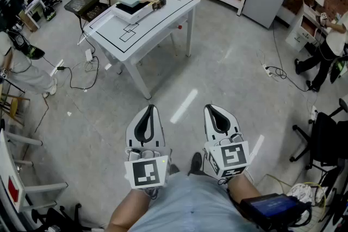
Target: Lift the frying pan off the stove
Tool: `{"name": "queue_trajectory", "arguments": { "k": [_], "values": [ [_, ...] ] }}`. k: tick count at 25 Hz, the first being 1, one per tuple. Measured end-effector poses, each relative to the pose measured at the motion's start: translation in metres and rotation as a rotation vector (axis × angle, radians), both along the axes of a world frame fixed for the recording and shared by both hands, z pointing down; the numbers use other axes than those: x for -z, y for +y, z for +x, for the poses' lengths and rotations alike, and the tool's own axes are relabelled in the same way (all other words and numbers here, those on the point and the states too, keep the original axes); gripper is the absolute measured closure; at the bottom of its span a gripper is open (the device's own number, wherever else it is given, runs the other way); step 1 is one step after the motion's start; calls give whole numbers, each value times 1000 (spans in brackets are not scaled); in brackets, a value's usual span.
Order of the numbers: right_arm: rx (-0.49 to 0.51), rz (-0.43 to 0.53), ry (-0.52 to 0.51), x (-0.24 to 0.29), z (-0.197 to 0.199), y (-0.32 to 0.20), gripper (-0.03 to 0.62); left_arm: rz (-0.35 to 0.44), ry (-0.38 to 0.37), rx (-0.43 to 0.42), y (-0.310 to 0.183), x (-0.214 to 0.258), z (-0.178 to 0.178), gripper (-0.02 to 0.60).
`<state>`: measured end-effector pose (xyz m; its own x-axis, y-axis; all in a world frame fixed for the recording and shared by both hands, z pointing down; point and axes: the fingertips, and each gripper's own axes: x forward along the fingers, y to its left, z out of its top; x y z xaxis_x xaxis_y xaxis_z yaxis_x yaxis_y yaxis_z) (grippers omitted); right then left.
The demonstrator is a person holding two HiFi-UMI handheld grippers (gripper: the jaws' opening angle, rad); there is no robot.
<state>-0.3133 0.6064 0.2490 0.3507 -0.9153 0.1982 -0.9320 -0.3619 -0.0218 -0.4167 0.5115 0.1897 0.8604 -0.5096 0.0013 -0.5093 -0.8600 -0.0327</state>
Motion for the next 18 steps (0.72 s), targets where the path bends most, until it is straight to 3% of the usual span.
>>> {"name": "queue_trajectory", "arguments": {
  "k": [11,18],
  "values": [
    [7,13,-54,-7,33,6,545,-18,-29,-10,6,-8,38,565],
    [-4,4,-94,-22,83,23,545,-11,-61,-12,18,-15,83,565]
  ]
}}
